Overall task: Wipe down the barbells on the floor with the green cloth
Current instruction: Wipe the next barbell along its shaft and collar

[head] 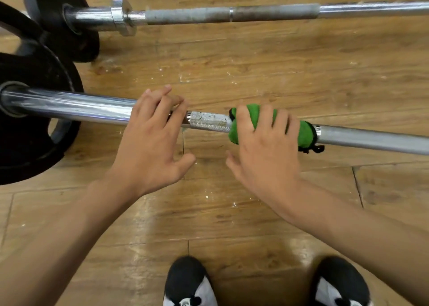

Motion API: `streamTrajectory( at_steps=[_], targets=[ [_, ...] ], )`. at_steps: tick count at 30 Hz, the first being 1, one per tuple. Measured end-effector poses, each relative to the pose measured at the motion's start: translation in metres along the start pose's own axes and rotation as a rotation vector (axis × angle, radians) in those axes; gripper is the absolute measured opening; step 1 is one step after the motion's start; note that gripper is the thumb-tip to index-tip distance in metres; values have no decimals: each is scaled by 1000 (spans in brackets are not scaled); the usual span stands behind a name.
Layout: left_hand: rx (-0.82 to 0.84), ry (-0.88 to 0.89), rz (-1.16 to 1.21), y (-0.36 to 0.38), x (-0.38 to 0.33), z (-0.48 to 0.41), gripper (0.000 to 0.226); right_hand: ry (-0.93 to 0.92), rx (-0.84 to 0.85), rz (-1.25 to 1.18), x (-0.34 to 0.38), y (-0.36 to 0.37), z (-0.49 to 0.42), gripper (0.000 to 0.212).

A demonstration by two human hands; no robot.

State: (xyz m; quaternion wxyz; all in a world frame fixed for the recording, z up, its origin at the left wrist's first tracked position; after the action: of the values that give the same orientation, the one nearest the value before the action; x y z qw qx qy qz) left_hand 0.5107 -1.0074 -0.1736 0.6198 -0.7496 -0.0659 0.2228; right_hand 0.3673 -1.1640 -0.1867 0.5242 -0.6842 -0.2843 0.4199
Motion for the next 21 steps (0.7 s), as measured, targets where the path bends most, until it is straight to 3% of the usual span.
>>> streamTrajectory(
  at_steps=[6, 14, 18, 21],
  targets=[
    [8, 31, -11, -1, 0, 4, 84, -168, -159, -171, -8, 2, -5, 74],
    [41, -75, -44, -9, -17, 18, 77, 117, -112, -145, -145, 33, 67, 66],
    [-2, -189, -46, -2, -60, 9, 76, 221, -25, -190, -108, 14, 64, 72],
    [61, -23, -8, 21, -96, -11, 78, 62, -46, -203, -59, -2, 56, 69]
  ],
)
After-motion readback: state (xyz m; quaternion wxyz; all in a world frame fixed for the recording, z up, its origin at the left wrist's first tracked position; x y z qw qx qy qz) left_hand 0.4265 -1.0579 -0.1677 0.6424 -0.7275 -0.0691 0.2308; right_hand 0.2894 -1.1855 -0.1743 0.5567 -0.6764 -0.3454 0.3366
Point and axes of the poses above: each hand's wrist, its own z-axis away from the middle knuckle, its own y-axis out of the palm, x = y × z, the point moved 1 cm from there along -z, towards the middle knuckle, and after that the axes turned 10 degrees about z, right-handed, at the moved point
